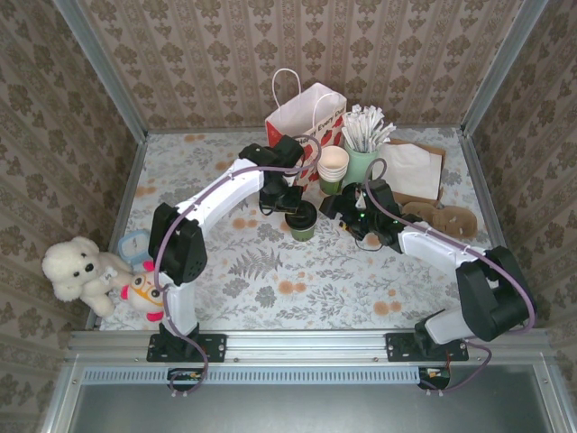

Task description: Pack the takeout coffee

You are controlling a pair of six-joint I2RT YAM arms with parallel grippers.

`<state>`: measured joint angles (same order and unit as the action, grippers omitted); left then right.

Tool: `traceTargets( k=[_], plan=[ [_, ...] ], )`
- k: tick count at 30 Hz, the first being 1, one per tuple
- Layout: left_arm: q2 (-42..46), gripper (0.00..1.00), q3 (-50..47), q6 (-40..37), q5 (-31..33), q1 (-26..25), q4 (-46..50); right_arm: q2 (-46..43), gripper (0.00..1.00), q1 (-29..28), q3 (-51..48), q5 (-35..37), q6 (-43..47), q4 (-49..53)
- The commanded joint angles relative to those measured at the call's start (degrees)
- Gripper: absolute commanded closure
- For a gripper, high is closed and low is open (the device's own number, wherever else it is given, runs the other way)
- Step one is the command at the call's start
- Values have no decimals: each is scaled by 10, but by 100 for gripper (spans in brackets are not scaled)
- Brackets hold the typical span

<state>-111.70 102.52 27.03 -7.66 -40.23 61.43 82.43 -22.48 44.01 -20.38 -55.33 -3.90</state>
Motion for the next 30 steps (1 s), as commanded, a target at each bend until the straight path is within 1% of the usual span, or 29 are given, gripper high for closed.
traceTargets(
  k=[1, 6, 14, 18, 22, 25, 28, 30],
  plan=[
    [-8, 100, 16, 7, -2, -6, 15, 21, 8, 2, 1, -41, -6, -18],
    [-11, 100, 18, 5, -4, -6, 15, 46, 11, 2, 9, -61, -11, -23],
    [-18, 100, 15, 1, -9, -6, 17, 76, 12, 1, 20, -84, -13, -19],
    [-24, 100, 14, -1, -19, -6, 16, 78, 13, 1, 23, -69, -13, 5],
    [-31, 100, 15, -6, -32, -6, 14, 73, 18, 1, 25, -47, -9, 35],
    [-32, 100, 14, -7, -43, -6, 8, 65, 18, 1, 29, -36, -2, 51],
    [-35, 100, 15, -8, -41, -6, 6, 65, 18, 1, 41, -30, 7, 76],
    [-38, 100, 15, -9, -40, -5, 6, 64, 18, 1, 45, -10, 12, 95]
  ],
)
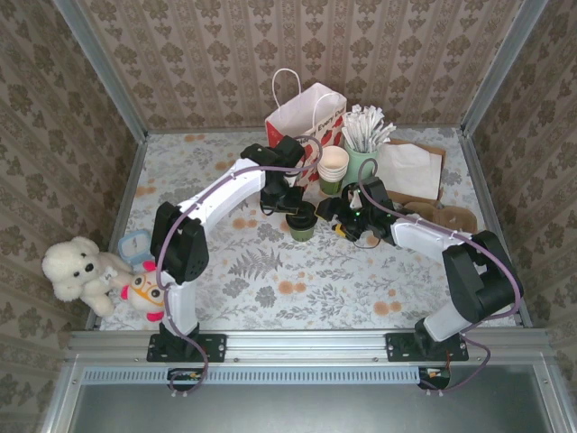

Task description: Pack the takeout coffee

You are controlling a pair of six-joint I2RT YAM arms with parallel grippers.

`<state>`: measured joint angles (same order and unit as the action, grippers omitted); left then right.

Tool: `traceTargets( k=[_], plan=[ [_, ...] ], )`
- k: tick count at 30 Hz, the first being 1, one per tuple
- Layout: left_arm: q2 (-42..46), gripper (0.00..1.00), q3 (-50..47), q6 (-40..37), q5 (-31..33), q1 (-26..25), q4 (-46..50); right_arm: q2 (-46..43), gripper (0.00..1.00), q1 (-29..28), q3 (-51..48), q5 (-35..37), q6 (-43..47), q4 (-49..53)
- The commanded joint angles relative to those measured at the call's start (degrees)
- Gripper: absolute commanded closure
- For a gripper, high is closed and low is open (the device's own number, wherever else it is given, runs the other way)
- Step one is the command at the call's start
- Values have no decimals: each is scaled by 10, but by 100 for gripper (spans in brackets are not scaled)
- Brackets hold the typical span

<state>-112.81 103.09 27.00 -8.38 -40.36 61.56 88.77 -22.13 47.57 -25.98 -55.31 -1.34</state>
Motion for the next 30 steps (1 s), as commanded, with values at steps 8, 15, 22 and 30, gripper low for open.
traceTargets(
  k=[8, 15, 22, 30],
  plan=[
    [-33, 100, -13, -46, -23, -6, 8, 24, 21, -6, -11, 112, 20, 114],
    [-46, 100, -87, -64, -47, -3, -8, 81, 22, -8, -57, 128, 1, 88],
    [-24, 100, -182, -73, -91, 20, -97, 74, 19, -9, -64, 90, -2, 56],
    [27, 100, -80, -205, -69, 21, -56, 5, 12, 20, 35, -29, 44, 38]
  ],
)
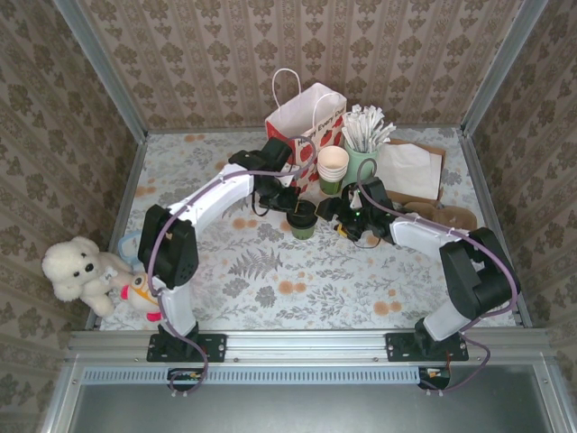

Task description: Pack the takeout coffee

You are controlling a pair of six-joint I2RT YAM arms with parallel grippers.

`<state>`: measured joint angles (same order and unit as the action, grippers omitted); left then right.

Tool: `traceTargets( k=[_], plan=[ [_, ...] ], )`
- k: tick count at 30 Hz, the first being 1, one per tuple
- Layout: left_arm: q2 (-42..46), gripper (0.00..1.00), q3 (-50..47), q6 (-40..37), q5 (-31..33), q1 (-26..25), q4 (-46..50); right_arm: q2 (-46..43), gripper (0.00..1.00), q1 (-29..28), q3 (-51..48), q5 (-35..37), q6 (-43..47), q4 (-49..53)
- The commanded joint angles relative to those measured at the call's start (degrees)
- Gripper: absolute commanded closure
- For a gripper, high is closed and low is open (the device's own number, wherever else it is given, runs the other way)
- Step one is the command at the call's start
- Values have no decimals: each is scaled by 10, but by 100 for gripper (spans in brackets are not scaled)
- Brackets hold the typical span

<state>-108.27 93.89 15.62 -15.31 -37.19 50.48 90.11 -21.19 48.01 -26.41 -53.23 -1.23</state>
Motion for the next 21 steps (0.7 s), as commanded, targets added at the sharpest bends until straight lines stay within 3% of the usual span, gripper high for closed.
traceTargets(
  k=[1, 5, 8, 14, 21],
  plan=[
    [-12, 100, 20, -110, -2, -10, 61, -5, 12, 17, 35, -45, 32, 31],
    [-17, 100, 62, -171, -30, -10, 87, 32, 20, 38, 44, -136, 38, -1],
    [-42, 100, 91, -202, -51, -13, 122, 41, 23, 39, 65, -129, 55, 21],
    [-54, 100, 106, -205, -35, -23, 124, 65, 30, 38, 84, -114, 67, 55],
    [-64, 100, 105, -195, 2, -31, 122, 59, 28, 37, 61, -145, 62, 24]
  ],
)
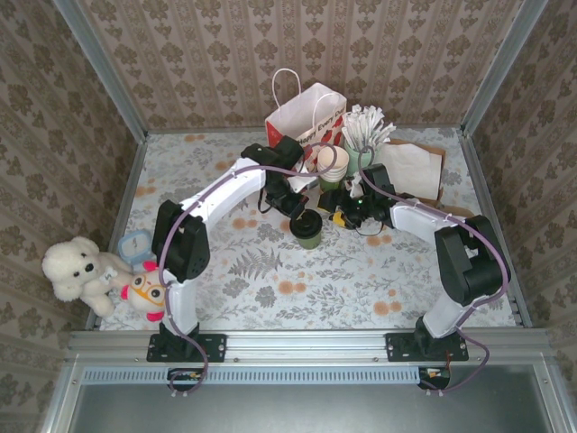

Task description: Pack the takeout coffee

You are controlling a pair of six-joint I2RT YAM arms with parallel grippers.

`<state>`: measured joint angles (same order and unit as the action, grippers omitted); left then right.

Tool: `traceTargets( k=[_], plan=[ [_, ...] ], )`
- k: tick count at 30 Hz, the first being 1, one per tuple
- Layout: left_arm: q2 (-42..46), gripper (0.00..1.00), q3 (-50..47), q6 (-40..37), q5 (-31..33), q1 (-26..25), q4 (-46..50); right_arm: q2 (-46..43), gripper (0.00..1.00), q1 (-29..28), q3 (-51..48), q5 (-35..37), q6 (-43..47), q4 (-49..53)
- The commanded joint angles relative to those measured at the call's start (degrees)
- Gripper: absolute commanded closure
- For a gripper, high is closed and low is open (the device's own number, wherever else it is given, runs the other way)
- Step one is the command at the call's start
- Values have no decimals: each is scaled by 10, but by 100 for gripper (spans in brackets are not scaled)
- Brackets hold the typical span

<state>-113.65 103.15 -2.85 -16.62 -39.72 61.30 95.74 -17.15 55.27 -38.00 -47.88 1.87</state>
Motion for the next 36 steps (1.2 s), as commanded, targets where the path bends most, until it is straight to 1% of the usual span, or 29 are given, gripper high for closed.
traceTargets(
  k=[1, 9, 13, 16, 18, 19, 24, 29, 31, 36],
  plan=[
    [-10, 100, 9, -8, 13, -7, 8, 1, 28, -4, -15, -33, 8, -12],
    [-9, 100, 5, 15, 1, -9, -9, -2, 31, -5, -58, -9, -4, -21],
    [-7, 100, 4, 32, 2, -17, -11, -2, 31, -8, -74, 18, 16, -6],
    [5, 100, -26, 40, 20, -35, -35, 2, 31, -10, -100, 23, 22, -28],
    [14, 100, -52, 47, 50, -49, -49, 12, 31, -11, -117, 20, 20, -53],
    [16, 100, -63, 51, 54, -52, -54, 16, 31, -12, -124, 20, 19, -63],
    [13, 100, -122, 74, 36, -51, -87, 47, 31, -18, -148, 36, 12, -98],
    [2, 100, -169, 99, 6, -42, -117, 57, 30, -21, -155, 53, -3, -122],
    [3, 100, -161, 108, 11, -39, -109, 55, 30, -21, -150, 52, -6, -129],
    [31, 100, -109, 128, 66, -28, -68, 14, 28, -22, -125, 49, -23, -154]
  ],
)
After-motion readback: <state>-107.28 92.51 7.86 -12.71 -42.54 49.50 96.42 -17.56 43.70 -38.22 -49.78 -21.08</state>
